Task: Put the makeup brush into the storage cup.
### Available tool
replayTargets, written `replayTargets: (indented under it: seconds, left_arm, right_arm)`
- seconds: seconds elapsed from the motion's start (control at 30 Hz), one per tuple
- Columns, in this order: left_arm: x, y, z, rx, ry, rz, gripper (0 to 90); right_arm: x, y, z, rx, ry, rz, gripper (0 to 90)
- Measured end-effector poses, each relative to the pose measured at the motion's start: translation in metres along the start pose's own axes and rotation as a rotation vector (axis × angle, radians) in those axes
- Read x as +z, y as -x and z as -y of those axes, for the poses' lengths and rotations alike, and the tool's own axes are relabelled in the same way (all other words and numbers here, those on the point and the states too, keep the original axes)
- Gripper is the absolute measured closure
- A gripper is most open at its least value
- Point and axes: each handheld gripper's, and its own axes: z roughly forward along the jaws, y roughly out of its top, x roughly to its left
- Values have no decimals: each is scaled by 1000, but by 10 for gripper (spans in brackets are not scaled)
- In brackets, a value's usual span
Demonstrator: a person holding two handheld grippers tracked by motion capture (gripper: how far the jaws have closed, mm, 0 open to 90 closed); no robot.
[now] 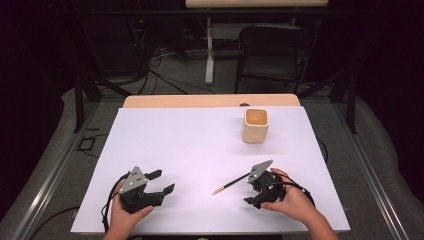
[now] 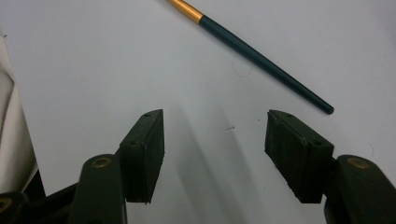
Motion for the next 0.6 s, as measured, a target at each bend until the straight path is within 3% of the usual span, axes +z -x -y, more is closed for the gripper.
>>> replayTargets:
  seconds: [0.23, 0.6]
  left_arm:
    - [1, 0, 0, -1, -3, 1, 316]
    - [1, 1, 0, -2, -7, 0, 316]
  right_arm:
    - [4, 3, -10, -25, -59, -23, 376]
    - [6, 13, -23, -53, -94, -49, 377]
